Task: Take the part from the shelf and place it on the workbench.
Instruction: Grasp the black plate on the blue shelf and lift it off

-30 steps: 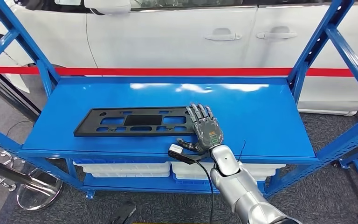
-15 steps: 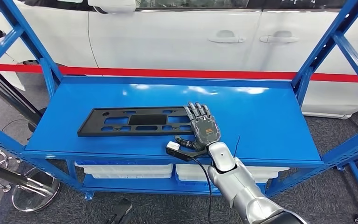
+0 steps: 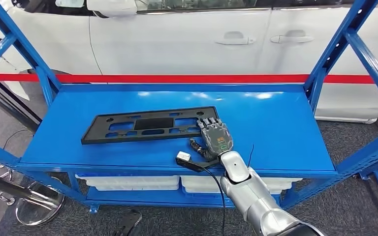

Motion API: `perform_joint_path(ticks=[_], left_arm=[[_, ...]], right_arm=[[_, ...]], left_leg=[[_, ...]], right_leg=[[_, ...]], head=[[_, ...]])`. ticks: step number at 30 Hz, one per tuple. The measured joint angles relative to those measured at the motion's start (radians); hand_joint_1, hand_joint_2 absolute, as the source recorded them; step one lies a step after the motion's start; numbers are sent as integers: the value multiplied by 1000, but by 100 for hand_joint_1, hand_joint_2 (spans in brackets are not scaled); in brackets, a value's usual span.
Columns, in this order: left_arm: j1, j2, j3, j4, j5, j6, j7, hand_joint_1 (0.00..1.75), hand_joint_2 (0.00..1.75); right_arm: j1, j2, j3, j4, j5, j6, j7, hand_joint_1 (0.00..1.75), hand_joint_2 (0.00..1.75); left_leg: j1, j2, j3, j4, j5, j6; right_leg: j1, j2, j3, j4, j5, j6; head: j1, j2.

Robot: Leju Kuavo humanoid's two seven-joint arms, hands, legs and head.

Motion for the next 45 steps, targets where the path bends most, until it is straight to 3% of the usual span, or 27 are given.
perform_joint_path(ticks=[2, 3, 4, 6, 7, 8, 9, 12, 14, 16, 17, 18, 19, 22, 24, 28, 29, 31, 33, 34, 35, 36, 38, 39, 42, 44, 45], left_arm=[[1, 0, 0, 0, 0, 2, 0, 0, 0], [2, 0, 0, 0, 0, 4, 0, 0, 0], [2, 0, 0, 0, 0, 6, 0, 0, 0], [0, 0, 0, 0, 0, 10, -1, 0, 0], [-2, 0, 0, 0, 0, 12, -1, 0, 0], [-4, 0, 0, 0, 0, 13, -2, 0, 0], [-5, 0, 0, 0, 0, 14, -2, 0, 0], [-7, 0, 0, 0, 1, 17, -3, 0, 0], [-9, 0, 0, 0, 3, 17, -5, 0, 0], [-10, 0, 0, 0, 3, 17, -5, 0, 0], [-9, 0, 0, 0, 4, 17, -5, 0, 0], [-9, 0, 0, 0, 4, 17, -5, 0, 0], [-9, 0, 0, 0, 4, 17, -5, 0, 0], [-11, -1, 0, 0, 6, 17, -6, 0, 0], [-13, -1, 0, 0, 7, 18, -7, 0, 0], [-14, -1, 0, 0, 9, 20, -7, 0, 0], [-14, -1, 0, 0, 11, 20, -7, 0, 0], [-12, -1, 0, 0, 15, 22, -7, 0, 0], [-6, 0, 0, 0, 17, 24, -8, 0, 0], [-3, 0, 0, 0, 18, 25, -8, 0, 0], [-2, 0, 0, 0, 18, 27, -8, 0, 0], [-2, 1, 0, 0, 19, 28, -8, 0, 0], [-2, 1, 0, 0, 24, 30, -9, 0, 0], [-1, 1, 0, 0, 28, 32, -10, 0, 0], [5, 2, 0, 0, 40, 38, -14, 0, 0], [7, 2, 1, 0, 46, 41, -19, 0, 0], [9, 3, 1, 0, 50, 42, -21, 0, 0]], right_arm=[[0, 0, 0, 0, 0, -12, -4, 175, 0], [0, 0, 0, 0, 0, -17, -7, 175, 0], [-1, 0, -1, -2, 0, -21, -9, 175, 0], [-4, 0, -2, -7, 0, -27, -14, 175, 0], [-6, 0, -2, -11, 0, -29, -14, 175, 0], [-8, 0, -4, -14, 0, -31, -15, 175, 0], [-9, 0, -5, -16, 0, -34, -16, 163, 0], [-10, -1, -10, -23, 0, -40, -18, 129, 0], [-10, -3, -12, -26, 0, -42, -18, 138, 0], [-6, -6, -12, -26, 0, -43, -19, 161, 0], [-4, -8, -12, -26, 0, -44, -20, 172, 0], [-3, -9, -12, -26, 0, -44, -22, 175, 0], [-3, -10, -12, -27, 0, -44, -25, 175, 0], [-11, -11, -13, -29, 0, -45, -37, 175, 0], [-14, -10, -16, -33, -1, -50, -48, 175, 0], [-13, -8, -24, -45, -8, -59, -75, 175, 0], [-11, -7, -30, -51, -20, -62, -89, 175, 0], [0, -7, -49, -72, -69, -65, -137, 175, 0], [19, -7, -69, -100, -125, -61, -177, 175, 0], [27, -6, -78, -115, -143, -56, -189, 175, 0], [32, -5, -85, -129, -159, -51, -199, 175, 0], [37, -4, -93, -143, -179, -45, -213, 175, 0], [51, -1, -110, -178, -249, -27, -261, 175, 0], [64, 2, -120, -203, -300, -14, -290, 175, 0], [120, 14, -148, -304, -467, 43, -372, 175, 0], [159, 21, -161, -379, -559, 79, -409, 175, 0], [176, 23, -167, -412, -593, 93, -420, 175, 0]], left_leg=[[2, 0, -57, 113, -37, -5], [2, 0, -66, 125, -30, -4], [2, 0, -56, 100, -5, -2], [1, 0, 7, -32, 65, 7], [-1, 0, 38, -95, 86, 12], [-4, 0, 59, -137, 96, 17], [-6, -1, 67, -155, 94, 22], [-3, 0, 75, -171, 101, 39], [2, 3, 80, -183, 109, 51], [-1, 5, 79, -183, 110, 56], [-2, 5, 78, -182, 109, 57], [-3, 5, 77, -180, 108, 57], [-3, 5, 77, -178, 107, 56], [-4, 4, 77, -162, 97, 46], [-7, 4, 73, -153, 90, 36], [-5, 3, 65, -130, 70, 15], [-3, 3, 49, -94, 46, 9], [0, 3, -8, 31, -18, -1], [3, 3, -54, 126, -45, -6], [3, 3, -52, 120, -30, -5], [4, 3, -32, 75, 2, -3], [4, 4, 2, 1, 41, 0], [0, 3, 60, -121, 84, 10], [-3, 3, 73, -150, 89, 16], [-5, 1, 75, -164, 92, 34], [-2, 1, 80, -177, 100, 48], [-1, 1, 81, -180, 101, 53]], right_leg=[[1, -1, 1, 0, -1, -1], [2, 0, 2, 0, -1, -1], [2, 0, 4, 0, -2, -1], [2, 1, 10, 0, -4, 2], [4, 2, 12, 0, -5, 5], [5, 3, 13, -1, -6, 10], [6, 3, 13, -4, -5, 15], [7, 3, 15, -4, -7, 32], [8, 2, -11, 57, -48, 39], [8, 2, -71, 181, -112, 42], [8, 2, -98, 235, -130, 43], [8, 2, -110, 259, -130, 44], [8, 2, -104, 245, -110, 44], [9, 1, -17, 64, -20, 36], [12, 0, 11, 4, -8, 27], [10, -3, 15, -4, -5, 5], [7, -5, 16, -6, -3, 1], [7, -7, 15, -7, -3, -3], [7, -7, 14, -6, -3, -3], [7, -6, 15, -6, -4, -3], [7, -5, 16, -6, -4, -3], [7, -4, 18, -6, -5, -2], [10, -2, 18, -6, -6, 6], [11, -2, 17, -7, -6, 11], [9, -2, 17, -11, -5, 29], [8, -2, -1, 29, -34, 38], [8, -2, -24, 80, -64, 40]], head=[[0, 0], [0, 0], [0, 0], [0, 0], [0, 0], [0, 0], [0, 0], [0, 0], [0, 0], [0, 0], [0, 0], [0, 0], [0, 0], [0, 0], [0, 0], [0, 0], [0, 0], [0, 0], [0, 0], [0, 0], [0, 0], [0, 0], [0, 0], [0, 0], [0, 0], [0, 0], [0, 0]])
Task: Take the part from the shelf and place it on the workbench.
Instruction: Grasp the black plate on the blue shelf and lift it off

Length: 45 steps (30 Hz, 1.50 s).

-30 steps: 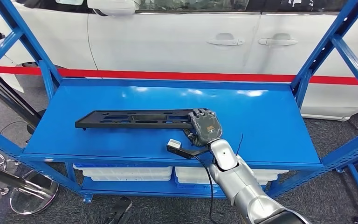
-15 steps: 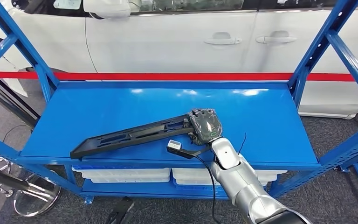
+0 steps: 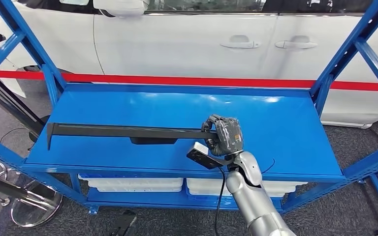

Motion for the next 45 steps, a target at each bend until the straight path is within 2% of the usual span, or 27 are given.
perform_joint_path(ticks=[2, 3, 4, 6, 8, 9, 12, 14, 17, 18, 19, 20, 22, 23, 25, 28, 29, 30, 32, 33, 34, 35, 36, 38, 39, 43, 45], left_arm=[[4, 1, 1, 0, 6, 2, -3, 0, 0], [7, 2, 1, 0, 9, 3, -4, 0, 0], [10, 2, 2, 0, 13, 5, -5, 0, 0], [16, 3, 3, 0, 18, 8, -7, 0, 0], [18, 4, 4, 0, 21, 10, -9, 0, 0], [18, 4, 5, 0, 21, 10, -9, 0, 0], [20, 6, 8, 0, 23, 11, -10, 0, 0], [21, 7, 9, 0, 26, 11, -11, 0, 0], [25, 8, 10, 0, 31, 13, -12, 0, 0], [28, 9, 10, 0, 32, 13, -13, 0, 0], [32, 9, 10, 0, 33, 13, -14, 0, 0], [34, 10, 11, 0, 34, 13, -16, 0, 0], [35, 13, 12, 0, 37, 14, -18, 0, 0], [34, 14, 12, 0, 38, 15, -19, 0, 0], [34, 15, 15, 0, 40, 15, -21, 0, 0], [39, 16, 19, 0, 45, 15, -25, 0, 0], [41, 16, 20, 0, 48, 15, -26, 0, 0], [42, 16, 20, 0, 50, 15, -27, 0, 0], [43, 17, 22, 0, 52, 15, -28, 0, 0], [45, 18, 23, 0, 53, 15, -28, 0, 0], [47, 18, 24, 0, 54, 15, -28, 0, 0], [48, 19, 25, 0, 54, 15, -28, 0, 0], [49, 19, 25, 0, 55, 14, -28, 0, 0], [49, 19, 26, 0, 55, 14, -28, 0, 0], [49, 19, 26, 0, 55, 13, -28, 0, 0], [49, 20, 27, 0, 55, 13, -29, 0, 0], [49, 21, 28, 0, 55, 12, -29, 0, 0]], right_arm=[[33, 3, -11, -58, -59, 23, -19, 175, 0], [51, 3, -16, -83, -88, 33, -31, 175, 0], [70, 3, -20, -110, -119, 42, -43, 175, 0], [100, 5, -26, -163, -169, 53, -64, 175, 0], [117, 8, -29, -207, -197, 57, -75, 175, 0], [123, 10, -31, -224, -203, 58, -78, 175, 0], [145, 12, -35, -267, -218, 64, -84, 175, 0], [154, 14, -36, -291, -234, 68, -91, 175, 0], [172, 17, -36, -325, -263, 73, -104, 175, 0], [180, 18, -36, -335, -270, 74, -106, 175, 0], [188, 18, -37, -344, -274, 74, -107, 175, 0], [195, 18, -37, -353, -278, 75, -107, 175, 0], [202, 18, -37, -369, -289, 87, -108, 175, 0], [203, 18, -37, -376, -300, 99, -109, 175, 0], [209, 18, -37, -390, -337, 137, -121, 175, 0], [229, 18, -37, -420, -401, 206, -151, 175, 0], [235, 18, -36, -433, -418, 227, -159, 175, 0], [241, 18, -34, -445, -431, 243, -164, 175, 0], [255, 18, -28, -464, -449, 266, -169, 175, 0], [264, 18, -25, -470, -453, 272, -170, 175, 0], [272, 18, -23, -475, -455, 275, -170, 175, 0], [278, 18, -20, -479, -457, 277, -170, 175, 0], [282, 18, -18, -483, -457, 277, -170, 175, 0], [284, 18, -13, -493, -458, 278, -170, 175, 0], [285, 18, -11, -497, -458, 278, -170, 175, 0], [289, 18, -6, -506, -458, 279, -170, 175, 0], [289, 18, -2, -508, -459, 280, -169, 175, 0]], left_leg=[[-3, 0, 0, 0, -1, 6], [-4, -1, 0, 1, -3, 7], [-5, -2, 0, 3, -5, 7], [-5, -4, 1, 12, -12, 3], [-8, -5, -2, 25, -22, -6], [-9, -4, -4, 31, -26, -10], [-11, -3, -7, 35, -32, -25], [-8, -2, -20, 69, -58, -37], [-3, -1, -99, 242, -144, -52], [-1, -1, -124, 291, -159, -55], [-1, -1, -134, 308, -153, -55], [0, -1, -126, 286, -130, -53], [-2, -1, -66, 157, -61, -42], [-4, -1, -36, 93, -39, -35], [-10, -1, -4, 28, -26, -24], [-10, -3, 5, 11, -18, -11], [-7, -2, 9, 2, -13, -5], [-4, -1, 13, -6, -9, 0], [-4, 0, 14, -9, -7, 5], [-5, 0, 14, -8, -7, 5], [-5, 0, 14, -7, -8, 5], [-5, 0, 14, -5, -9, 4], [-4, -1, 14, -2, -11, 2], [-5, -3, 12, 11, -19, -6], [-7, -3, 9, 18, -24, -12], [-7, -3, 5, 29, -34, -31], [-4, -2, -16, 78, -68, -43]], right_leg=[[1, 0, -65, 132, -60, 3], [0, 0, -87, 175, -69, 4], [0, 0, -94, 183, -59, 4], [-1, 0, -51, 87, 7, 2], [0, 0, 3, -29, 52, -5], [1, 1, 15, -58, 58, -10], [3, 2, 17, -70, 57, -26], [0, 1, 21, -75, 58, -37], [-1, -1, 24, -77, 57, -45], [-1, -2, 24, -76, 56, -46], [0, -1, 24, -76, 56, -46], [0, 0, 25, -76, 55, -46], [0, 2, 28, -76, 54, -45], [2, 2, 29, -76, 54, -42], [3, 2, 30, -78, 55, -33], [3, 1, 34, -82, 54, -15], [3, 1, 29, -67, 41, -10], [3, 1, 14, -31, 18, -6], [1, 1, -43, 94, -49, -2], [0, 1, -73, 153, -72, 0], [0, 0, -89, 186, -77, 2], [-1, 0, -86, 179, -60, 3], [-3, 0, -63, 132, -28, 3], [-4, 1, 5, -4, 33, 1], [-4, 1, 26, -49, 46, -4], [0, 4, 35, -75, 49, -29], [-3, 3, 36, -78, 51, -40]], head=[[0, 0], [0, 0], [0, 0], [0, 0], [0, 0], [0, 0], [0, 0], [0, 0], [0, 0], [0, 0], [0, 0], [0, 0], [0, 0], [0, 0], [0, 0], [0, 0], [0, 0], [0, 0], [0, 0], [0, 0], [0, 0], [0, 0], [0, 0], [0, 0], [0, 0], [0, 0], [0, 0]])
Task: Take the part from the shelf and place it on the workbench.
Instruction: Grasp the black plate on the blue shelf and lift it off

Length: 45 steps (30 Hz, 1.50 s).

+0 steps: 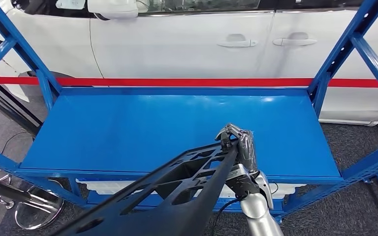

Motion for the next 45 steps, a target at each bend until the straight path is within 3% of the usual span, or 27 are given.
perform_joint_path(ticks=[3, 4, 5, 6, 8, 10, 13, 15, 18, 19, 20, 21, 23, 25, 29, 31, 33, 35, 36, 37, 40, 41, 43, 45], left_arm=[[1, 0, 0, 0, 2, -3, 0, 0, 0], [2, 0, 0, 0, 2, -4, 0, 0, 0], [2, 0, 0, 0, 3, -4, 0, 0, 0], [2, 0, 1, 0, 3, -5, 0, 0, 0], [0, 2, 1, 0, 3, -5, 0, 0, 0], [-2, 5, 1, 0, 3, -6, 0, 0, 0], [-1, 7, 3, 0, 4, -6, 1, 0, 0], [-1, 7, 5, 0, 6, -7, 6, 0, 0], [-2, 7, 11, 0, 15, -12, 23, 0, 0], [-1, 7, 13, 0, 18, -14, 27, 0, 0], [-1, 7, 15, 0, 19, -15, 30, 0, 0], [-1, 6, 17, 0, 20, -15, 32, 0, 0], [-1, 6, 18, 0, 21, -16, 32, 0, 0], [-2, 6, 21, 0, 23, -18, 32, 0, 0], [-2, 6, 25, 0, 27, -20, 30, 0, 0], [-2, 6, 25, 0, 27, -20, 30, 0, 0], [-2, 6, 26, 0, 27, -20, 30, 0, 0], [-2, 6, 26, 0, 27, -20, 30, 0, 0], [-2, 6, 26, 0, 27, -20, 30, 0, 0], [-3, 6, 26, 0, 27, -20, 30, 0, 0], [-10, 7, 27, 0, 27, -20, 29, 0, 0], [-12, 7, 27, 0, 27, -20, 28, 0, 0], [-12, 7, 28, 0, 27, -21, 26, 0, 0], [-9, 7, 29, 0, 27, -23, 23, 0, 0]], right_arm=[[0, 0, 3, -1, -2, 3, 1, 175, 0], [0, 0, 3, -1, -2, 3, 2, 175, 0], [0, 0, 3, -1, -2, 2, 2, 175, 0], [0, 0, 3, -1, -2, 2, 2, 175, 0], [-1, 0, 4, -1, -2, 2, 2, 175, 0], [-1, 0, 6, -1, -2, 2, 3, 175, 0], [-1, 0, 7, -2, -3, 2, 3, 175, 0], [-3, 0, 8, -2, -3, 2, 3, 175, 0], [-3, -1, 8, -1, -2, 2, 3, 175, 0], [-3, -2, 8, 0, -2, 2, 4, 175, 0], [-2, -2, 8, 0, -2, 2, 4, 175, 0], [-2, -3, 8, 1, -2, 2, 5, 175, 0], [-4, -3, 8, 1, -2, 2, 5, 175, 0], [-5, -3, 8, 1, -2, 2, 6, 175, 0], [-6, -3, 9, 1, -2, 2, 6, 175, 0], [-7, -3, 10, 1, -2, 2, 6, 175, 0], [-8, -3, 10, 2, -2, 2, 6, 175, 0], [-7, -3, 11, 2, -2, 2, 6, 175, 0], [-7, -3, 11, 3, -2, 2, 6, 175, 0], [-7, -3, 11, 3, -2, 2, 6, 175, 0], [-10, -3, 10, 2, -2, 2, 6, 175, 0], [-10, -3, 10, 2, -2, 2, 6, 175, 0], [-11, -4, 10, 2, -2, 2, 6, 175, 0], [-11, -4, 9, 2, -2, 2, 6, 175, 0]], left_leg=[[4, 1, -85, 182, -88, -12], [5, 1, -102, 219, -95, -12], [5, 1, -103, 219, -83, -11], [5, 1, -85, 181, -54, -7], [1, 1, -17, 41, 10, 8], [-6, 1, 24, -47, 35, 22], [-8, 1, 30, -68, 42, 33], [-2, 2, 38, -86, 53, 41], [-1, 6, 39, -89, 59, 48], [-1, 7, 37, -86, 60, 48], [-1, 7, 34, -81, 60, 47], [-1, 6, 31, -76, 58, 46], [-1, 4, 23, -60, 52, 40], [-4, 1, 12, -43, 46, 30], [-3, 1, -1, -32, 42, 10], [0, 1, -23, 27, -13, 0], [4, 2, -60, 143, -96, -10], [6, 2, -68, 213, -135, -13], [6, 2, -51, 204, -131, -12], [6, 2, -12, 154, -112, -8], [-4, 5, 117, -41, -62, 15], [-8, 6, 130, -67, -58, 23], [-13, 6, 125, -78, -44, 37], [-9, 9, 119, -91, -15, 47]], right_leg=[[1, -3, -1, 0, -1, -6], [2, -3, -2, 1, -1, -7], [3, -3, -1, 1, -1, -7], [4, -2, 0, 1, -1, -7], [6, -2, 2, 1, -2, -5], [6, -2, 1, -1, -1, 2], [4, -3, 2, -6, 3, 21], [5, -3, -9, 23, -19, 31], [4, -2, -85, 189, -109, 40], [3, -2, -107, 235, -125, 43], [2, -3, -115, 251, -123, 45], [0, -3, -102, 227, -100, 47], [-3, -3, -40, 108, -41, 46], [-2, -1, -4, 27, -12, 37], [1, 0, -13, 16, 3, 9], [-3, -4, -23, 11, 16, -5], [-2, -6, -39, 11, 28, -10], [1, -7, -60, 11, 44, -10], [3, -8, -70, 11, 52, -10], [4, -7, -80, 11, 61, -8], [6, -8, -96, 9, 86, 2], [4, -9, -96, 6, 93, 9], [1, -11, -94, -7, 111, 24], [0, -9, -100, 0, 100, 34]], head=[[0, 0], [0, 0], [0, 0], [0, 0], [0, 0], [0, 0], [0, 0], [0, 0], [0, 0], [0, 0], [0, 0], [0, 0], [0, 0], [0, 0], [0, 0], [0, 0], [0, 0], [0, 0], [0, 0], [0, 0], [0, 0], [0, 0], [0, 0], [0, 0]])
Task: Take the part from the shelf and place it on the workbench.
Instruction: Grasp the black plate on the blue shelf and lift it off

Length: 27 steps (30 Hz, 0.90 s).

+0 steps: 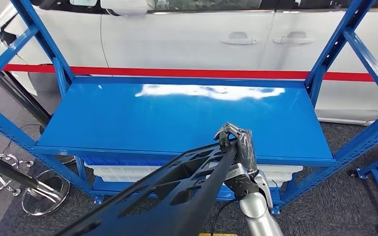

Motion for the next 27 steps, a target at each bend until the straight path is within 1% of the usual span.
perform_joint_path(ticks=[1, 2, 3, 4, 5, 6, 7, 8, 9, 10, 11, 12, 14, 15, 16, 18, 19, 21, 23, 24, 25, 27], left_arm=[[1, 0, 0, 0, 0, 0, -2, 0, 0], [1, -1, 1, 0, -1, -1, -3, 0, 0], [2, -2, 1, 0, -2, -1, -4, 0, 0], [3, -2, 1, 0, -2, -2, -5, 0, 0], [4, -2, 1, 0, -3, -3, -6, 0, 0], [5, -2, 1, 0, -4, -4, -7, 0, 0], [6, -3, 1, 0, -5, -4, -8, 0, 0], [6, -4, 1, 0, -6, -5, -10, 0, 0], [5, -4, 2, 0, -6, -6, -11, 0, 0], [5, -5, 2, 0, -6, -6, -12, 0, 0], [4, -5, 2, 0, -6, -6, -12, 0, 0], [4, -5, 2, 0, -6, -7, -12, 0, 0], [5, -5, 2, 0, -6, -7, -13, 0, 0], [4, -5, 2, 0, -6, -7, -13, 0, 0], [4, -5, 2, 0, -6, -8, -13, 0, 0], [4, -5, 2, 0, -6, -8, -13, 0, 0], [4, -5, 2, 0, -6, -8, -13, 0, 0], [4, -5, 2, 0, -6, -8, -13, 0, 0], [4, -5, 2, 0, -6, -8, -13, 0, 0], [6, -5, 2, 0, -6, -8, -13, 0, 0], [7, -5, 2, 0, -6, -8, -13, 0, 0], [7, -4, 2, 0, -7, -8, -13, 0, 0]], right_arm=[[0, 0, 0, 0, 0, 0, 0, 175, 0], [0, -1, 0, 0, 1, 0, 0, 175, 0], [1, -1, -1, 0, 1, 0, 0, 175, 0], [2, -1, -1, 0, 1, 0, 0, 175, 0], [4, -2, -1, 0, 2, 0, 0, 175, 0], [5, -2, -1, 1, 2, 0, 0, 175, 0], [5, -2, -1, 1, 3, 0, 0, 175, 0], [5, -3, -1, 1, 3, 0, 0, 175, 0], [4, -3, -1, 1, 3, 0, 0, 175, 0], [4, -2, -1, 0, 4, 0, 0, 175, 0], [4, -2, -2, 0, 4, 0, 0, 175, 0], [4, -2, -2, 0, 4, 0, 0, 175, 0], [4, -2, -3, 0, 5, 0, 0, 175, 0], [3, -2, -3, 0, 5, 0, 0, 175, 0], [2, -2, -3, 0, 5, 0, 0, 175, 0], [2, -2, -3, 0, 5, 0, 0, 175, 0], [2, -2, -3, 0, 5, 0, 0, 175, 0], [2, -2, -3, 0, 5, 0, 0, 175, 0], [2, -2, -3, 0, 5, 0, 0, 175, 0], [3, -2, -3, 0, 5, 0, 0, 175, 0], [3, -2, -3, 0, 5, 0, 0, 175, 0], [3, -2, -2, 0, 6, 0, 0, 175, 0]], left_leg=[[3, 2, -6, -7, 15, 4], [4, 4, -16, -8, 26, 6], [5, 5, -27, -8, 34, 8], [5, 6, -39, -6, 42, 7], [5, 7, -50, -2, 48, 6], [6, 7, -62, 3, 53, 4], [7, 7, -71, 10, 55, 1], [8, 7, -79, 20, 55, -3], [7, 7, -88, 30, 54, -7], [6, 7, -94, 40, 52, -13], [5, 6, -98, 46, 51, -19], [4, 6, -101, 49, 51, -24], [6, 6, -103, 52, 50, -34], [8, 6, -109, 66, 39, -40], [9, 5, -123, 97, 17, -45], [11, 5, -149, 155, -23, -52], [12, 5, -156, 172, -33, -53], [12, 5, -159, 178, -36, -54], [13, 5, -180, 224, -58, -56], [14, 5, -182, 236, -52, -55], [14, 4, -165, 212, -30, -49], [9, 4, -105, 102, 24, -32]], right_leg=[[1, 2, -13, 32, -31, 3], [0, 3, -33, 85, -75, 6], [0, 4, -55, 152, -122, 9], [-1, 4, -71, 214, -157, 13], [-3, 4, -73, 249, -174, 16], [-4, 4, -55, 247, -173, 18], [-7, 3, -15, 206, -158, 20], [-9, 3, 35, 139, -141, 21], [-8, 4, 77, 78, -130, 18], [-8, 6, 103, 37, -125, 12], [-6, 7, 114, 18, -126, 5], [-3, 8, 112, 18, -127, -4], [-4, 8, 109, 15, -121, -18], [-5, 7, 109, 14, -118, -25], [-7, 6, 107, 12, -115, -30], [-8, 6, 105, 11, -112, -36], [-8, 5, 104, 11, -112, -37], [-7, 5, 104, 11, -111, -37], [-6, 5, 102, 11, -111, -38], [-4, 5, 101, 11, -110, -38], [-2, 6, 101, 11, -108, -38], [1, 6, 100, 11, -105, -33]], head=[[0, 0], [0, 0], [0, 0], [0, 0], [0, 0], [0, 0], [0, 0], [0, 0], [0, 0], [0, 0], [0, 0], [0, 0], [0, 0], [0, 0], [0, 0], [0, 0], [0, 0], [0, 0], [0, 0], [0, 0], [0, 0], [0, 0]])
